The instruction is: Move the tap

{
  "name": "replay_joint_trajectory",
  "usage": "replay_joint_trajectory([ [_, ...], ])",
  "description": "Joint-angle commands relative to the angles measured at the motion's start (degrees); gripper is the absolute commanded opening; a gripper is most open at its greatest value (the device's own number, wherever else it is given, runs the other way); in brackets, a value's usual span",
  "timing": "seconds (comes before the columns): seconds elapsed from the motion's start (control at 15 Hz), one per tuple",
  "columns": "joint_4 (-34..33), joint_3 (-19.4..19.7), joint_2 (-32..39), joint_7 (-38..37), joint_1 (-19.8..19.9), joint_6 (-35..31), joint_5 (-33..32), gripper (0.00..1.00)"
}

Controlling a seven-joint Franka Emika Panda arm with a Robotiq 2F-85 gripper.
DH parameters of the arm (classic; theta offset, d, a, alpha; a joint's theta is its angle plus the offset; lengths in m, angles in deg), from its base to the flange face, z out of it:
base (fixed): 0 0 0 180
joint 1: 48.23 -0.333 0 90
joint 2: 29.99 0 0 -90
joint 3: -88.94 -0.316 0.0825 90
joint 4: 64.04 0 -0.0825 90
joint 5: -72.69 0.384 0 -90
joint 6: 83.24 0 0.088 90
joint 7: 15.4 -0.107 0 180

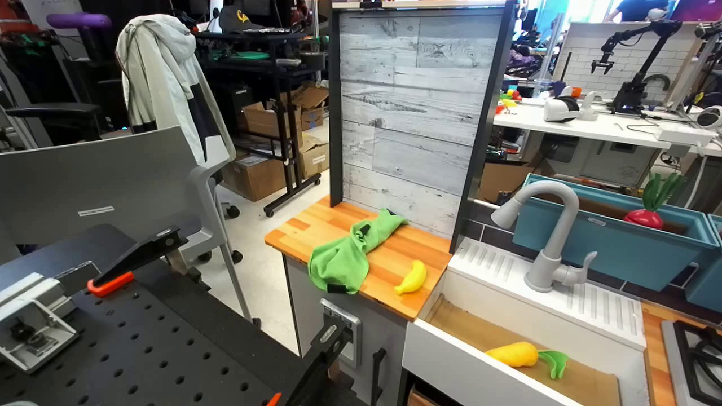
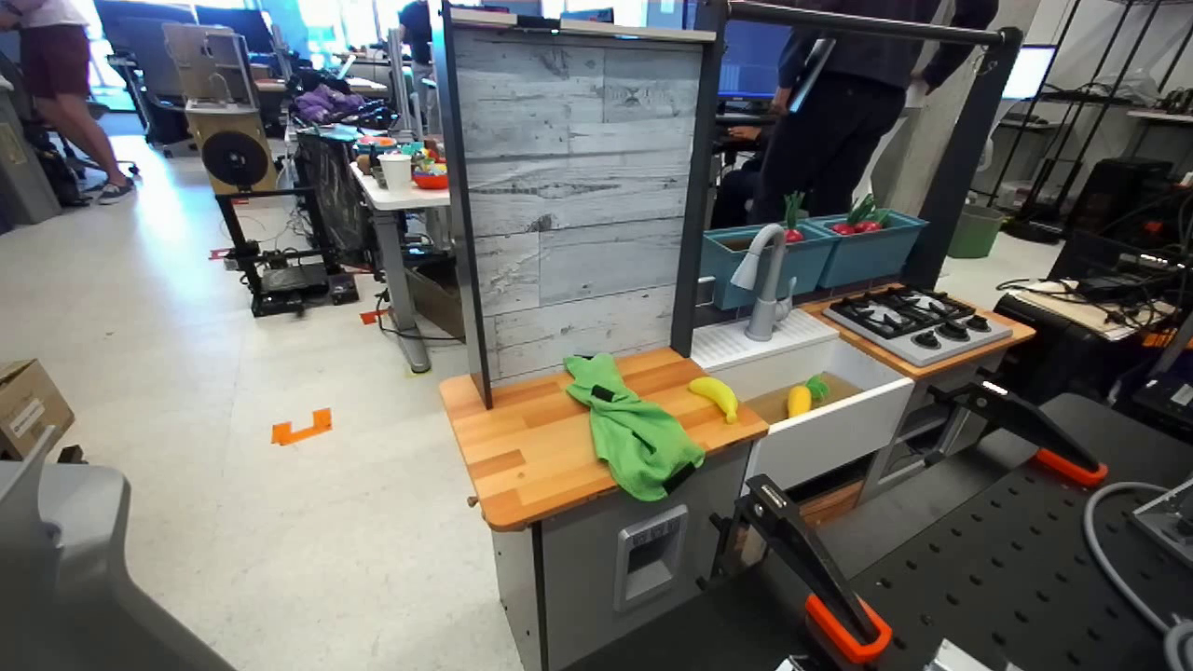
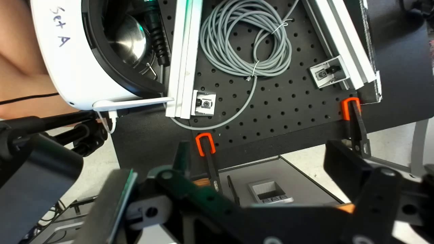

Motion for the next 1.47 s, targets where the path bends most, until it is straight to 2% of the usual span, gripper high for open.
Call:
replay_joint_trajectory([
  [0.0, -1.79, -1.51, 3.04, -2.62, -0.91, -0.40, 1.63, 1.00],
  [0.27, -6.58, -3.58, 10.03, -7.41, -3.14, -0.82, 6.65, 1.00],
  [0.53, -14.84, -4.81, 20.35, -11.71, -4.59, -0.66, 12.82, 1.00],
  [1.4, -46.97, -4.25, 55.25, -27.28, -4.34, -12.49, 29.91, 1.00],
])
